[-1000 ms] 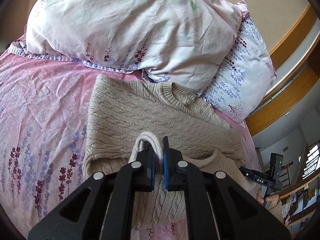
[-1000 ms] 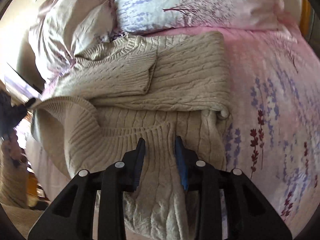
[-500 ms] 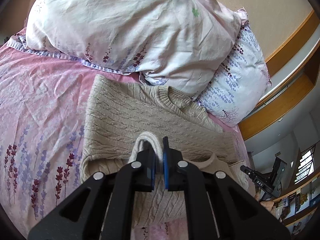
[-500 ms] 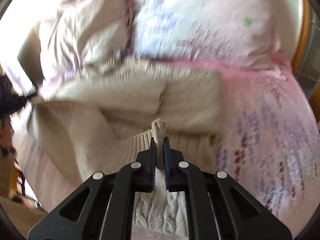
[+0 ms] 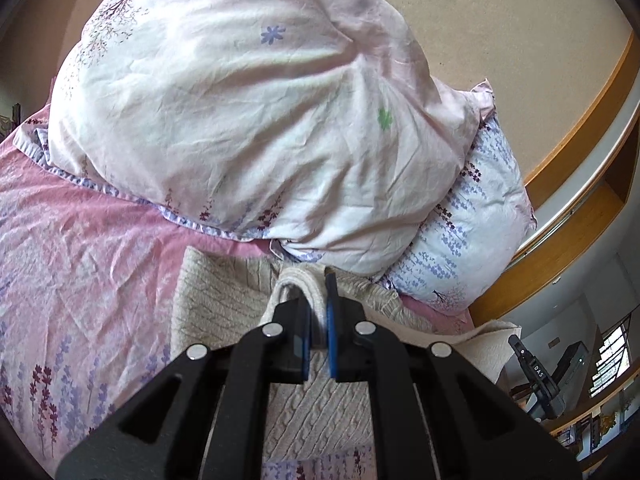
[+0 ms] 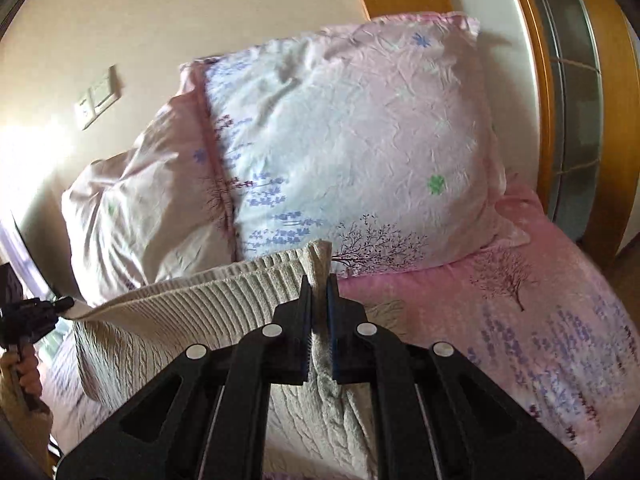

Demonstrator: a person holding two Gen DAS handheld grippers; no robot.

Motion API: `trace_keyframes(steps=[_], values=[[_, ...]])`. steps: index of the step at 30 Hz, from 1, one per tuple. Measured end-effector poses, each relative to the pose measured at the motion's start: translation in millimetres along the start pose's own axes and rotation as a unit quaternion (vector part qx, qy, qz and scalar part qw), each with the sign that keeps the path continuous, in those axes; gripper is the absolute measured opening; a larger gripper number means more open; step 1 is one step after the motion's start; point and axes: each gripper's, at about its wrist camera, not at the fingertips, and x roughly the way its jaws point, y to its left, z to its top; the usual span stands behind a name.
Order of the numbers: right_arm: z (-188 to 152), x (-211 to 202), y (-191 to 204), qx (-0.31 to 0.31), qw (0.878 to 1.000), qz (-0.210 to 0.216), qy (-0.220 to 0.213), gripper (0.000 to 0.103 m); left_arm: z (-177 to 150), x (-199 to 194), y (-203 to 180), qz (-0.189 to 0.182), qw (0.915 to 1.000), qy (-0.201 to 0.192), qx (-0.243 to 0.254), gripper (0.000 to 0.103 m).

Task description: Fold small clothes

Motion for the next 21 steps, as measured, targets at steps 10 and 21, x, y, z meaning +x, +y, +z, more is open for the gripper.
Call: trace_keyframes(steps=[10, 21], values=[[-16, 83, -16, 0.049, 0.994, -0.085, 0.053, 0.007, 17, 97, 23, 0.071, 0.9958, 0.049, -0.030, 0.006], [-32, 141, -29, 0.060, 0.982, -0.140, 0.108, 0.007, 11, 137, 38, 0.098, 0.9909, 0.072, -0.057, 0.006]])
